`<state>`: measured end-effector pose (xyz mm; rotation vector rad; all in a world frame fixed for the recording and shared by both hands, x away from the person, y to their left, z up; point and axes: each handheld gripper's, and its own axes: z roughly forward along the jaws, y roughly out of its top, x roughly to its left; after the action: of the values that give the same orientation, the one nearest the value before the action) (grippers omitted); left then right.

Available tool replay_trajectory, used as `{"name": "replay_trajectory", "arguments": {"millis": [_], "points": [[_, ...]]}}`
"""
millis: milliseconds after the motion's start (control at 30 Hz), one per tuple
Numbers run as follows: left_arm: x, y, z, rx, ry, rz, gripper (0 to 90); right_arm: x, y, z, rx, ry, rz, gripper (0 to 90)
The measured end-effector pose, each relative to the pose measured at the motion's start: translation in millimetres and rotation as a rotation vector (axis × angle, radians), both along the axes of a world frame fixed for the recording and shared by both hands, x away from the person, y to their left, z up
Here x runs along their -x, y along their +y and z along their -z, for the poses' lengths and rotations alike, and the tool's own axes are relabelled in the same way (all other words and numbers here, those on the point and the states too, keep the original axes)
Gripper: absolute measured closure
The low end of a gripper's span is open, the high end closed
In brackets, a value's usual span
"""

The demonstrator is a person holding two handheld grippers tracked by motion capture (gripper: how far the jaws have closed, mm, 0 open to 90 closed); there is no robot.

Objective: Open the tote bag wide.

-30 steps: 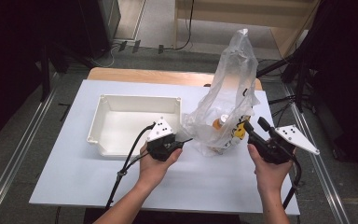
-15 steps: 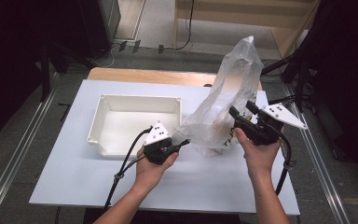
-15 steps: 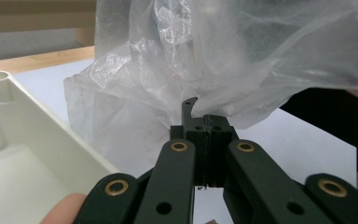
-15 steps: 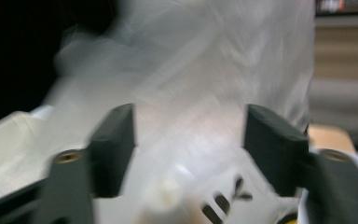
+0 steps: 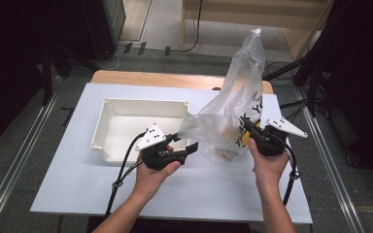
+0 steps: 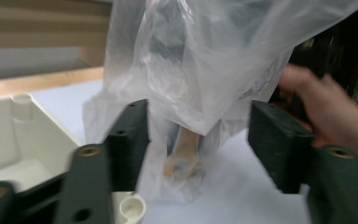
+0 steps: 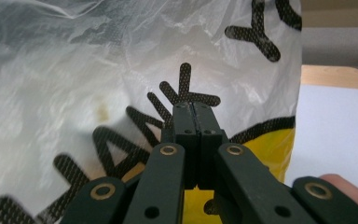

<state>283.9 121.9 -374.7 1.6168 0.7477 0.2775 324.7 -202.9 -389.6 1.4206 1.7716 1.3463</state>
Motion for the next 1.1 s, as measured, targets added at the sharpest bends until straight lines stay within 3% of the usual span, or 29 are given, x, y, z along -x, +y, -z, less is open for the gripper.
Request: {"name": "replay_trajectory", "arguments": {"millis": [133,233,367,567,633,733,800,833,933,1100], "points": [[4.7,-0.5,-18.0,0.043,-0.053,0.003,26.4,0.0,4.1,12.7,0.021,0.027,0.001,90.0],[7.2,-7.2,-29.1,0.047,-0.079,0.025,26.9,0.8,5.7,21.5,0.039,0.043,0.013,90.0],[8.2,-19.4,-36.9,0.017,-0.107,0.009,24.3,2.6,6.7,32.6,0.056,0.062,0.024,89.7],[-10.5,-37.7,-42.4,-0.003,-0.073,-0.040,20.8,6.2,10.9,41.7,0.095,0.065,0.035,88.3],[-16.9,-42.0,-43.6,-0.038,-0.057,-0.047,30.8,6.7,11.4,44.1,0.092,0.066,0.034,87.4],[-21.8,-46.9,-39.0,-0.094,-0.043,-0.032,74.7,7.7,10.1,45.5,0.083,0.069,0.035,84.9],[-22.7,-47.4,-35.6,-0.110,-0.033,-0.004,90.0,7.8,8.4,46.0,0.083,0.064,0.037,83.9],[-23.1,-47.9,-25.3,-0.139,-0.007,0.026,90.0,7.7,4.3,46.9,0.074,0.071,0.052,82.3],[-21.9,-49.4,-4.7,-0.179,0.046,0.032,90.0,5.8,-1.8,49.4,0.060,0.089,0.074,81.5],[-14.5,-55.3,27.8,-0.230,0.111,0.037,90.0,-3.5,-10.0,62.2,0.054,0.178,0.091,79.7]]}}
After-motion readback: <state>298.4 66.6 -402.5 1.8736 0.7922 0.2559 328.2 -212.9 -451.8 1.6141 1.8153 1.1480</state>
